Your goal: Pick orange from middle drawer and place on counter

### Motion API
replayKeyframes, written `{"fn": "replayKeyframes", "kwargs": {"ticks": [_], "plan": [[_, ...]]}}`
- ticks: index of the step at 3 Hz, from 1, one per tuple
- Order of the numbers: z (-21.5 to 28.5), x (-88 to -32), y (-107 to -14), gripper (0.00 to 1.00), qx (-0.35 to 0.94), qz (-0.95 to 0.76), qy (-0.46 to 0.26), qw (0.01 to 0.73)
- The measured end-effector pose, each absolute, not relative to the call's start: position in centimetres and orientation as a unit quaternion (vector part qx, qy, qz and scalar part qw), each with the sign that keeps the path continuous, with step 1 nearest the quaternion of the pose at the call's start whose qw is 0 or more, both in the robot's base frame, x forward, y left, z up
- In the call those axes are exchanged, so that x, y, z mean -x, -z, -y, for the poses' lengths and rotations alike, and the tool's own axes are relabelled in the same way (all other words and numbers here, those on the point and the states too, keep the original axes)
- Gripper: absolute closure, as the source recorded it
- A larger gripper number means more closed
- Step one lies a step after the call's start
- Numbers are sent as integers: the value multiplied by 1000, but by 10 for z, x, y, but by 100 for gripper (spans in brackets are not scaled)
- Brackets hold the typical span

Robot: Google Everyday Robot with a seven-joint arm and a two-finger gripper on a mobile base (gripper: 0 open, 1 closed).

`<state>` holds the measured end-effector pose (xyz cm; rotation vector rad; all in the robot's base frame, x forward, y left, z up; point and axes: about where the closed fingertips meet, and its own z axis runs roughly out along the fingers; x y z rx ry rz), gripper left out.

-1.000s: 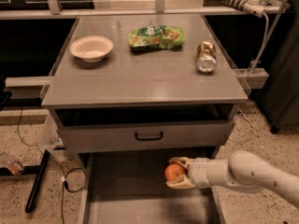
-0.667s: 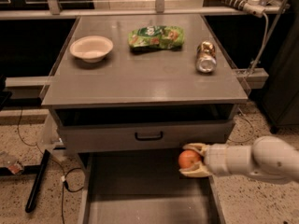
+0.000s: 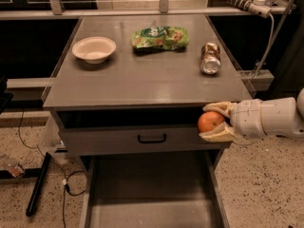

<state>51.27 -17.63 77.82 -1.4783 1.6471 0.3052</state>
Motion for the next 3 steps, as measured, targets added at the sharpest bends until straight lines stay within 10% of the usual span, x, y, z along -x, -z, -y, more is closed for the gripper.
{"fn": "replayKeyframes", "kwargs": {"ticks": [3], "plan": [[148,-492,-788,100,618,-646,-119,433]]}}
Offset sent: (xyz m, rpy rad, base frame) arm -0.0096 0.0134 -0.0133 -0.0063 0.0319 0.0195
